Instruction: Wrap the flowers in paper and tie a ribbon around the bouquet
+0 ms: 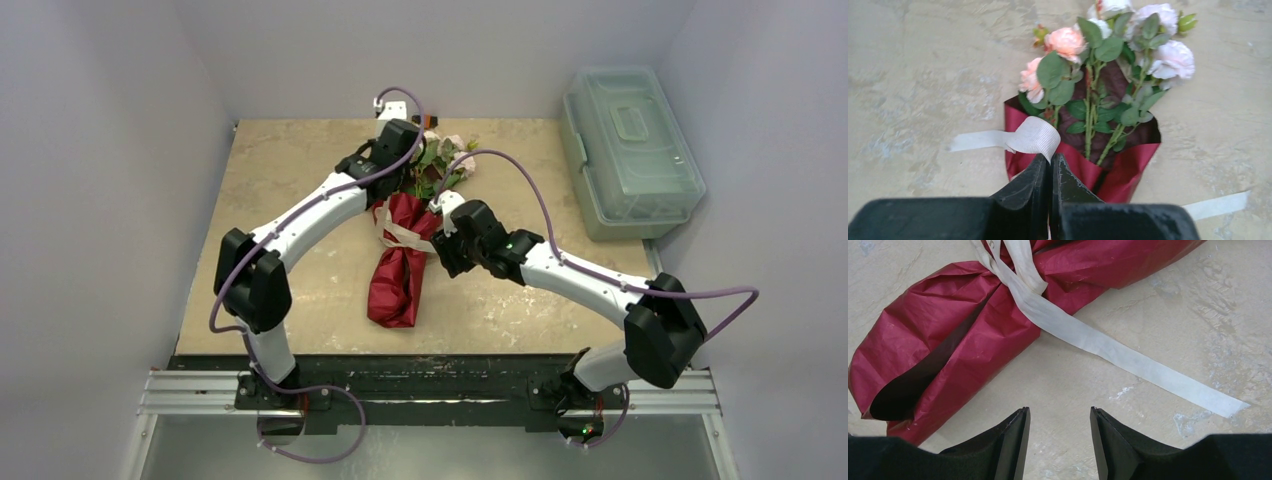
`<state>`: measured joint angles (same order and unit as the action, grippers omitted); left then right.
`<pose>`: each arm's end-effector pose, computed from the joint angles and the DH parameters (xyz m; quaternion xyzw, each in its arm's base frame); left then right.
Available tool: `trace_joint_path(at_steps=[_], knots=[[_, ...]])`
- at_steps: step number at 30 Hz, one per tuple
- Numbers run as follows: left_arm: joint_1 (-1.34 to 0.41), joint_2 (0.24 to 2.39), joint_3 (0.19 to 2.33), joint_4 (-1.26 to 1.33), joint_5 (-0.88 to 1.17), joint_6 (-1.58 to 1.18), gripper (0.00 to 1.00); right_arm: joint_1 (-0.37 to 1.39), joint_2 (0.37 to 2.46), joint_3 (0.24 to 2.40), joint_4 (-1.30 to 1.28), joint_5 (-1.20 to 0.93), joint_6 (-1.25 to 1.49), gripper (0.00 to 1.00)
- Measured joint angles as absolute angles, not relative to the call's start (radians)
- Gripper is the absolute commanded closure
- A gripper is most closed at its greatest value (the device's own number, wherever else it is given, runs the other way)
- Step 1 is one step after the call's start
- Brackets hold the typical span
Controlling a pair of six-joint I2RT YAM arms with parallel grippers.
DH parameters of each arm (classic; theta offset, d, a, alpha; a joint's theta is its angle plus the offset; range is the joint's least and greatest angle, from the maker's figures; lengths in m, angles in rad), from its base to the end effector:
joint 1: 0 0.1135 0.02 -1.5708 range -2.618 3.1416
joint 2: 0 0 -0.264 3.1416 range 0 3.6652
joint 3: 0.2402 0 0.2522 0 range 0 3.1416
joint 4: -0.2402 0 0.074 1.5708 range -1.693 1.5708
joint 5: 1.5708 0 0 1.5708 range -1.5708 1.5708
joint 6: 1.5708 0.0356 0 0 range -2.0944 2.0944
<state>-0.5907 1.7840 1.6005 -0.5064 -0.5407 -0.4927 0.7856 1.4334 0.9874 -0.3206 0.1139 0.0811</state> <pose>0.3493 -0.2122 0.3193 -0.0710 0.8762 -0.0048 0.4766 0.2217 0.2160 0.2476 -0.2961 0.8700 0.1165 0.3766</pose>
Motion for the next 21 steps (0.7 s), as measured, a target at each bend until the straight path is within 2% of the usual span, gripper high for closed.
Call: trace_joint_path(at_steps=[4, 9, 13, 17, 21], knots=[[-0.636, 1.818, 1.639, -0.477, -0.534, -0.444, 0.98, 0.786, 1.433, 0.975, -0.319, 0.114, 0.094, 0.45], [-0.656, 1.866, 1.654, -0.468, -0.496, -0.396, 0.85, 0.786, 1.433, 0.953, -0.320, 0.114, 0.109, 0.45], [-0.657, 1.925, 1.678, -0.472, -0.437, -0.360, 0.67, 0.786, 1.433, 0.942, -0.314, 0.114, 0.124, 0.45], [-0.657, 1.979, 1.697, -0.482, -0.358, -0.318, 0.44, 0.786, 1.431, 0.937, -0.291, 0.114, 0.146, 0.45], [-0.657, 1.987, 1.711, -0.503, -0.280, -0.291, 0.29, 0.786, 1.399, 0.919, -0.257, 0.113, 0.173, 0.44]])
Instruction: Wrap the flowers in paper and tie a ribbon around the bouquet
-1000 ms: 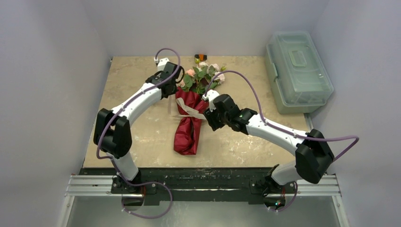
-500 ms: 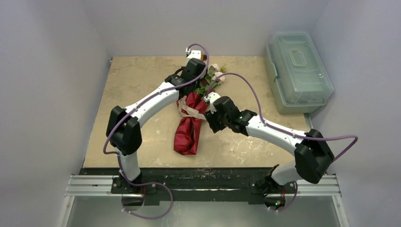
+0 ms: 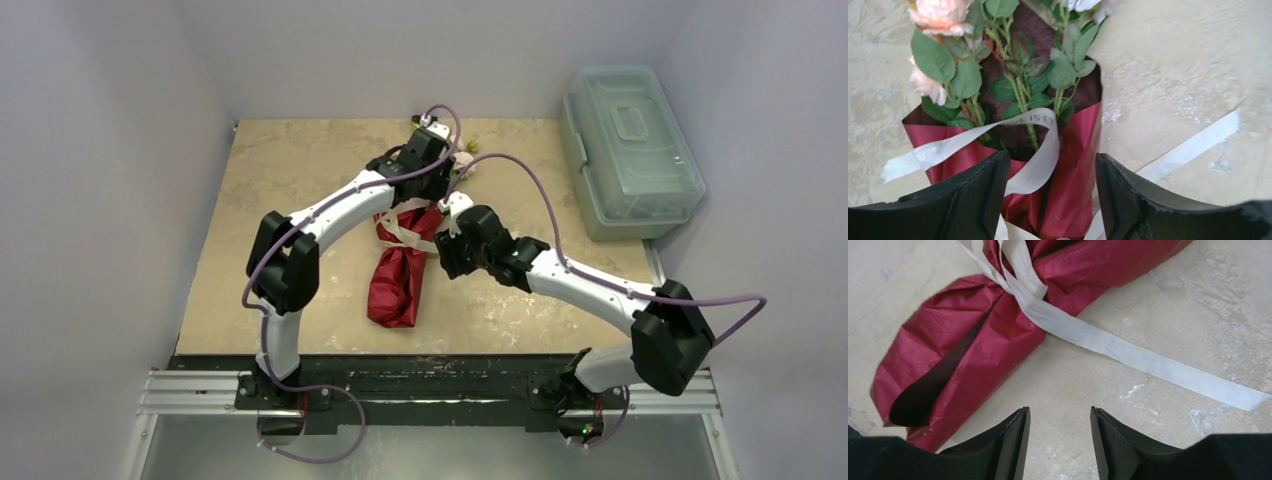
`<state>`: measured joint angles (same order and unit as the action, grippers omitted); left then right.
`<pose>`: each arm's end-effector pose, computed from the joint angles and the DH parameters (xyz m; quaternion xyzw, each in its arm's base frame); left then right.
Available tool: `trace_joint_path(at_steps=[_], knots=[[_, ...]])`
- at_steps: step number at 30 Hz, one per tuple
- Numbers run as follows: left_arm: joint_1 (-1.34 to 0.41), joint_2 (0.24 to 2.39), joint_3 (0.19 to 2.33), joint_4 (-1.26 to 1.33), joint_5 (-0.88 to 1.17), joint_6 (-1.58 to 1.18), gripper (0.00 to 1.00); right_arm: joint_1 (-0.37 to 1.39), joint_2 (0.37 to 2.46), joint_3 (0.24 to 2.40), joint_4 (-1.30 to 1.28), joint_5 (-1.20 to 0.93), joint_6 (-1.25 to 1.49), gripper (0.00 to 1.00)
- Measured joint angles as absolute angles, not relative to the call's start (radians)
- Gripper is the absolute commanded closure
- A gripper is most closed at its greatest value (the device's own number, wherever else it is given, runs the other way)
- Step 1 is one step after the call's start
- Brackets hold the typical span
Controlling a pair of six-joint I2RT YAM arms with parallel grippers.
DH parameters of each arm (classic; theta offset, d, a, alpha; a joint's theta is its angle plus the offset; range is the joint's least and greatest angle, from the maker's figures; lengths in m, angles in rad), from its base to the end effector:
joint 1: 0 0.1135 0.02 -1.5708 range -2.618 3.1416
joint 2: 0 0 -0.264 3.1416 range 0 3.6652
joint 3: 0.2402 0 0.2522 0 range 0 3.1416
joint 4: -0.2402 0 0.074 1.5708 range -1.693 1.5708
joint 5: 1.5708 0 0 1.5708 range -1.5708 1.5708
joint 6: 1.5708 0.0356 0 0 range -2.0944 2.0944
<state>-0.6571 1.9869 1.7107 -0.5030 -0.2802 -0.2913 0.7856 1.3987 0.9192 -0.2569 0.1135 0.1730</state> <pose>0.3668 -0.2706 0.2699 0.1132 0.9082 -0.0597 0.3985 0.2155 0.2099 0.2404 -0.2533 0.8772 0.1405 0.3829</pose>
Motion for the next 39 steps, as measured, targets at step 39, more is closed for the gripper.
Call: trace_joint_path(at_steps=[39], knots=[[-0.183, 1.939, 1.525, -0.717, -0.186, -0.730, 0.23, 0.609, 1.824, 1.555, -0.405, -0.028, 0.367, 0.40]])
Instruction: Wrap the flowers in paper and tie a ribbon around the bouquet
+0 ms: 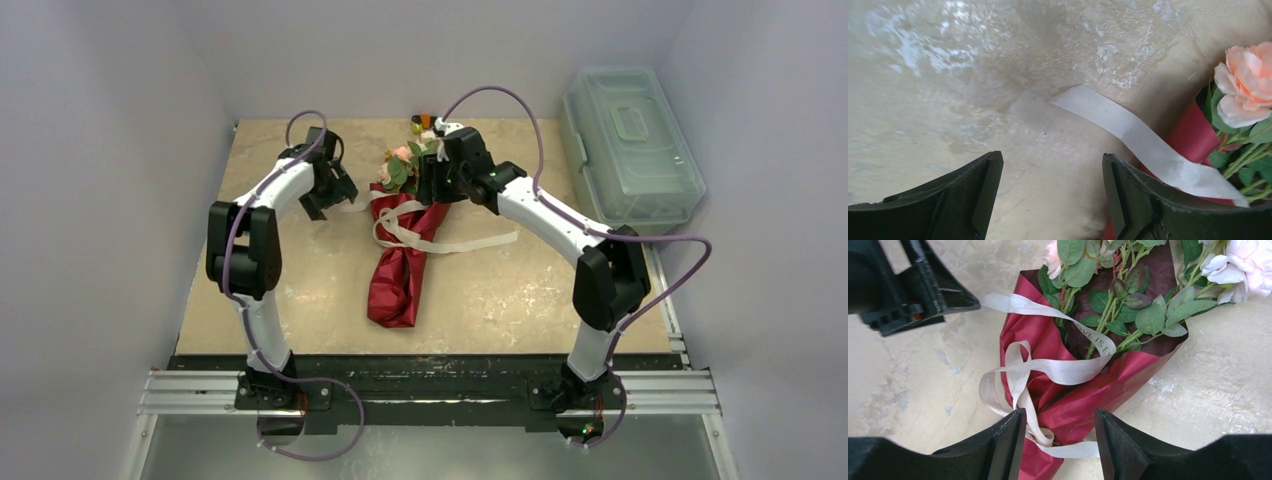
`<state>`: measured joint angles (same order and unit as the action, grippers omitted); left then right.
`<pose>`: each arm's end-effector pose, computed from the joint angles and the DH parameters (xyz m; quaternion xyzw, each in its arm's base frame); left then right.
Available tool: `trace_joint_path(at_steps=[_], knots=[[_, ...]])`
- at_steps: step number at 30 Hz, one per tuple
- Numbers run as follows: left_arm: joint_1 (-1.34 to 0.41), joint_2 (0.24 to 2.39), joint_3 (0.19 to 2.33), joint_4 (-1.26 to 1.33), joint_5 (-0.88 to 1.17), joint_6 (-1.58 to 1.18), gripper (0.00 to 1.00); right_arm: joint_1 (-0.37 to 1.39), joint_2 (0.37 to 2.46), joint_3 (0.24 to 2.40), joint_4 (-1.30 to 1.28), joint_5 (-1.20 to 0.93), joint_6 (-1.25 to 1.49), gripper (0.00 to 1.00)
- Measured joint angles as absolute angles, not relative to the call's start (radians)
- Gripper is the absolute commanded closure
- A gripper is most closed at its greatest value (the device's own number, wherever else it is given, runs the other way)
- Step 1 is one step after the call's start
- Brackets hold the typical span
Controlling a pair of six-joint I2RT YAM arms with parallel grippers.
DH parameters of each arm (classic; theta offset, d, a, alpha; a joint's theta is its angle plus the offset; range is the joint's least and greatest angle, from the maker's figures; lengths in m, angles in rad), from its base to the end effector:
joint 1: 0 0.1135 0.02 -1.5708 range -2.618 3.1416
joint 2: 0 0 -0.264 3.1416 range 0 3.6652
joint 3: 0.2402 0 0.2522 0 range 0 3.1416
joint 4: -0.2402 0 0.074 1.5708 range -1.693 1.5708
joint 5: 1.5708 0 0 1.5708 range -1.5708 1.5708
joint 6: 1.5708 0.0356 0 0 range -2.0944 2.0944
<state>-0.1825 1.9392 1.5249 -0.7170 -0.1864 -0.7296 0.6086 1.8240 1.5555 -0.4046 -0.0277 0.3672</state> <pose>0.4042 -0.0679 0.2175 -0.2820 0.9301 -0.0140 0.2349 0.3472 0.2432 0.2936 -0.1144 0.8936 0.2144 0.3774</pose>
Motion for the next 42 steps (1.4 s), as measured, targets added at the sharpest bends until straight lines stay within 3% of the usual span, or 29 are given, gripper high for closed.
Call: trace_joint_path(at_steps=[7, 15, 33, 42], knots=[[-0.144, 2.000, 1.497, -0.658, 0.040, -1.040, 0.25, 0.609, 1.755, 1.499, -0.400, -0.044, 0.389, 0.40], [-0.136, 2.065, 1.497, -0.611, 0.148, -1.241, 0.25, 0.608, 1.713, 1.414, -0.397, -0.044, 0.408, 0.40], [-0.072, 2.067, 1.483, -0.566, 0.171, -1.407, 0.22, 0.609, 1.673, 1.382, -0.398, -0.041, 0.411, 0.40], [-0.072, 2.132, 1.546, -0.560, 0.265, -1.430, 0.33, 0.609, 1.674, 1.382, -0.401, -0.041, 0.412, 0.41]])
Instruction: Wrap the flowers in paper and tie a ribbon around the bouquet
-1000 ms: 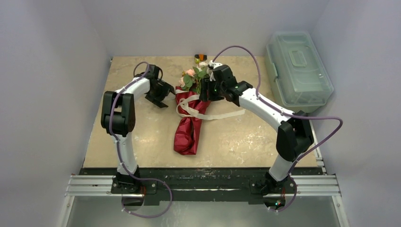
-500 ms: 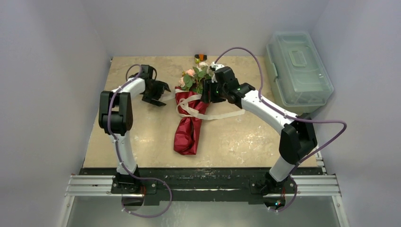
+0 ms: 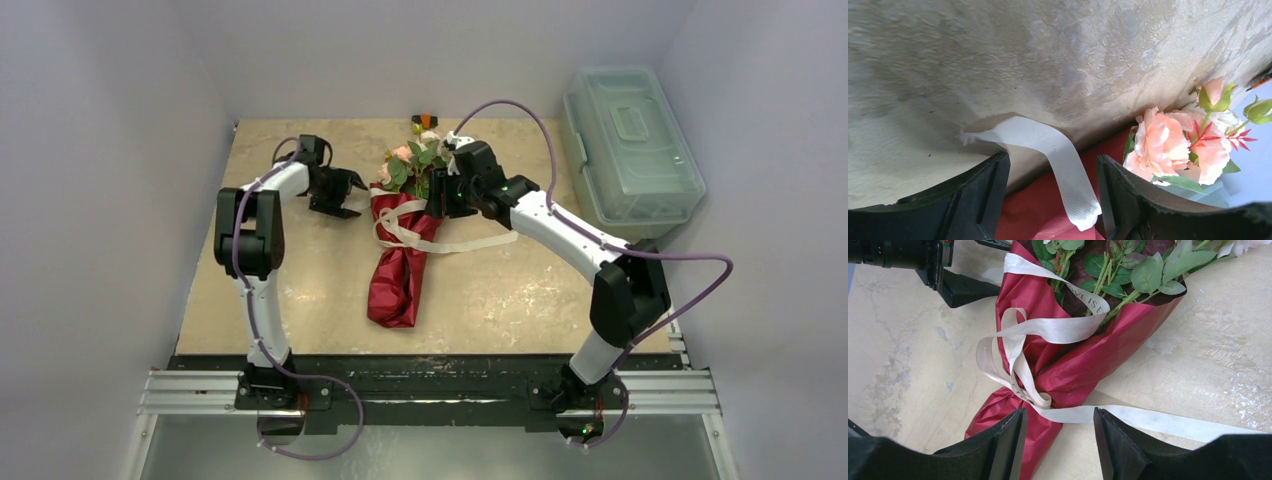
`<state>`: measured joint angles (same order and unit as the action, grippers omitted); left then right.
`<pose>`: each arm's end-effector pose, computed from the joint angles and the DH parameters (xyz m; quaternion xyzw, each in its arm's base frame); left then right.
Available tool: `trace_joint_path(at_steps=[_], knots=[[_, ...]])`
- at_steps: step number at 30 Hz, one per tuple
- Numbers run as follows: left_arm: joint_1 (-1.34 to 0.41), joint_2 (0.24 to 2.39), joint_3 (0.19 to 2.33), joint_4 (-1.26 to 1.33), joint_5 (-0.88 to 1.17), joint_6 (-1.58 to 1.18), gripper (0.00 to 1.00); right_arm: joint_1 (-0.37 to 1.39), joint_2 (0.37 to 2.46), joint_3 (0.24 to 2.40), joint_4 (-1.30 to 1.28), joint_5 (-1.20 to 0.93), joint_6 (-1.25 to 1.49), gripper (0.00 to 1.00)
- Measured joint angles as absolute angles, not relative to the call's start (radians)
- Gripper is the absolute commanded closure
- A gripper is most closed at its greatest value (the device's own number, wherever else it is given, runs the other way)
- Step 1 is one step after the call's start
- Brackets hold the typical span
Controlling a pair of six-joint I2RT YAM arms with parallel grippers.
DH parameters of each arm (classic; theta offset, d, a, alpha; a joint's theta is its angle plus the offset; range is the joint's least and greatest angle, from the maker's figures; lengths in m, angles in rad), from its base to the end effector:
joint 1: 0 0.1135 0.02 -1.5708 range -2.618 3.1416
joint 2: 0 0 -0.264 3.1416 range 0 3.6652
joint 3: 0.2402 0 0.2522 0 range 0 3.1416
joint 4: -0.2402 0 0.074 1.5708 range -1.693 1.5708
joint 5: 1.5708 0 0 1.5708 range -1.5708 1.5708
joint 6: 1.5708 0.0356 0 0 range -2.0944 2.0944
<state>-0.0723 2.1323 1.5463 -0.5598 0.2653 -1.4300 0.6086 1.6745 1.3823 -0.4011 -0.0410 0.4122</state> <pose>0.4407 -0.0413 0.1528 -0.5867 0.7716 -0.2372 0.0646 0.3138 0.2204 0.2929 -0.0974 0.8999 0.2237 0.3615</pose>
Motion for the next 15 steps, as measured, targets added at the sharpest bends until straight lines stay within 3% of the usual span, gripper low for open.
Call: trace_joint_path(at_steps=[7, 10, 15], knots=[[-0.072, 2.151, 1.546, -0.519, 0.338, -1.440, 0.36, 0.609, 1.676, 1.381, -0.403, -0.041, 0.426, 0.41], [-0.072, 2.156, 1.546, -0.514, 0.348, -1.440, 0.50, 0.609, 1.676, 1.374, -0.403, -0.040, 0.429, 0.41], [-0.073, 2.164, 1.531, -0.493, 0.356, -1.437, 0.90, 0.609, 1.676, 1.365, -0.404, -0.037, 0.434, 0.41]])
